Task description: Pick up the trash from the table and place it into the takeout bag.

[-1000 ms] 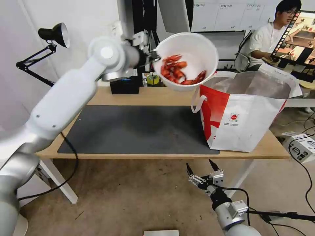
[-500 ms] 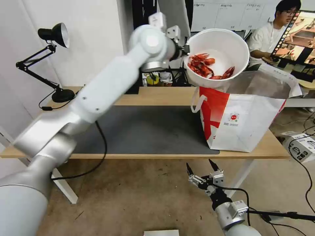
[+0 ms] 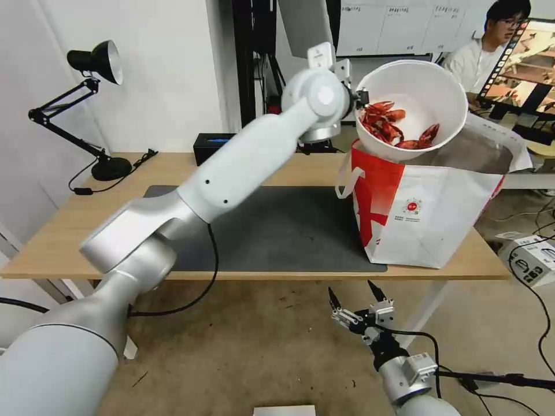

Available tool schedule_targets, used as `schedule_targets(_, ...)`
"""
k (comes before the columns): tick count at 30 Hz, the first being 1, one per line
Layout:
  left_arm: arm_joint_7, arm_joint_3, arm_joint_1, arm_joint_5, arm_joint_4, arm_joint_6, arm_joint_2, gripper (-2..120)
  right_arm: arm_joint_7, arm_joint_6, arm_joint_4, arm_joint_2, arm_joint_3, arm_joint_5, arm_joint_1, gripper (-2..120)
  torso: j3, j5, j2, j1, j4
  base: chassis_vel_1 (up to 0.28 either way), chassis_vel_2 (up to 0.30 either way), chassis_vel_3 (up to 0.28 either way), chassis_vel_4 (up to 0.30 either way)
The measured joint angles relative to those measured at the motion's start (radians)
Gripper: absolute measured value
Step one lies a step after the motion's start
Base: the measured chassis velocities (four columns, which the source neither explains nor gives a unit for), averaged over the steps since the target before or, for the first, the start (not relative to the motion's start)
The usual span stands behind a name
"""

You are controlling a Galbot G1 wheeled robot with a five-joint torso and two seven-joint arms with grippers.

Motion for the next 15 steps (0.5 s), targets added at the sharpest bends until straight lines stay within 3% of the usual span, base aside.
schedule_targets(8,0.031,0.096,0.018,0.179,-0.03,-0.075,0.011,0,0.0,0.0,0.0,0.0,0.0,0.0,0.0,100,0.0,-0.0001,0.0,0.0,0.0002,0.0,0.0,0.0,0.0)
schedule_targets(15,0.056,0.134,0.022,0.201,-0.071,-0.075,0.043,0,0.0,0.0,0.0,0.0,0.0,0.0,0.0,100,0.0,-0.0002,0.0,0.0,0.0001,0.0,0.0,0.0,0.0)
